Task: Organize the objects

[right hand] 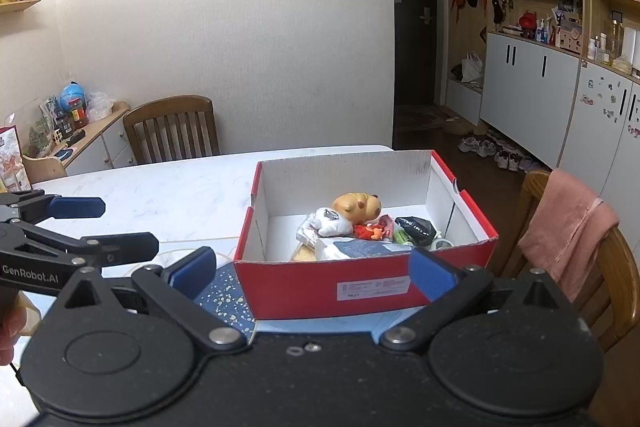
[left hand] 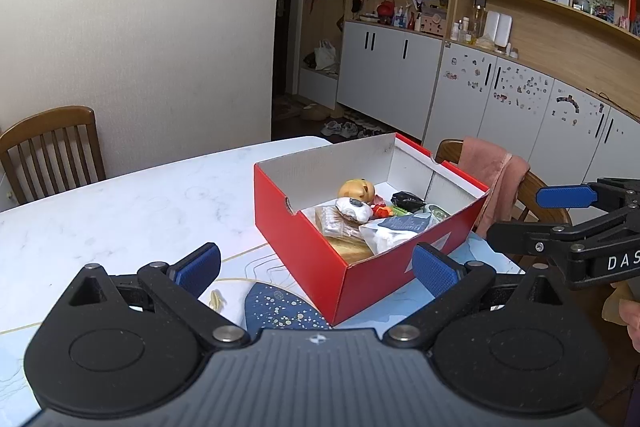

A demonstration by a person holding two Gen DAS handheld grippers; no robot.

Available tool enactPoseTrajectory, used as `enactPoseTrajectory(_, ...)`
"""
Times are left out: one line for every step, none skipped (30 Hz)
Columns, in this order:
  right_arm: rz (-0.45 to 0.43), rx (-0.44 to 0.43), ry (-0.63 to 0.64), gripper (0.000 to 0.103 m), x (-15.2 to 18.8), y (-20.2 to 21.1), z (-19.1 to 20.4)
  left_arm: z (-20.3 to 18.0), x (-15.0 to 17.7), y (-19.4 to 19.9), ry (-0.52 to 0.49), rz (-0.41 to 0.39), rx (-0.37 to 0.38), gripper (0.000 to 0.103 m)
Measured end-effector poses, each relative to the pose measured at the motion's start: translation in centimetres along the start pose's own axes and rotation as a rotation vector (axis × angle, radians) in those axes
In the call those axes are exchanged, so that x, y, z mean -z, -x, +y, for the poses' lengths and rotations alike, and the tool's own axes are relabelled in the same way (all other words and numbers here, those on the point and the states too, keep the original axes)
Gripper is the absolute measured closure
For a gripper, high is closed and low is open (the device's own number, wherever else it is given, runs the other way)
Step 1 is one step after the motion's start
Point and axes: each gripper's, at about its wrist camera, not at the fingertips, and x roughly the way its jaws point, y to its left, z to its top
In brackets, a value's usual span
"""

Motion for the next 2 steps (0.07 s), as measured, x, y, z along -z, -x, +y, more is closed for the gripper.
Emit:
enactPoseTrajectory(0.001, 0.001, 0.000, 0.000, 0.06, 0.01, 0.11, 0.06, 0.02, 0.01, 0.000, 0.001, 0.003, 0.001)
enactPoseTrajectory(0.003, 0.002, 0.000, 0.000, 0.13, 0.01, 0.20, 0.13, 0.08, 0.03, 0.001, 0.001, 0.005, 0.001)
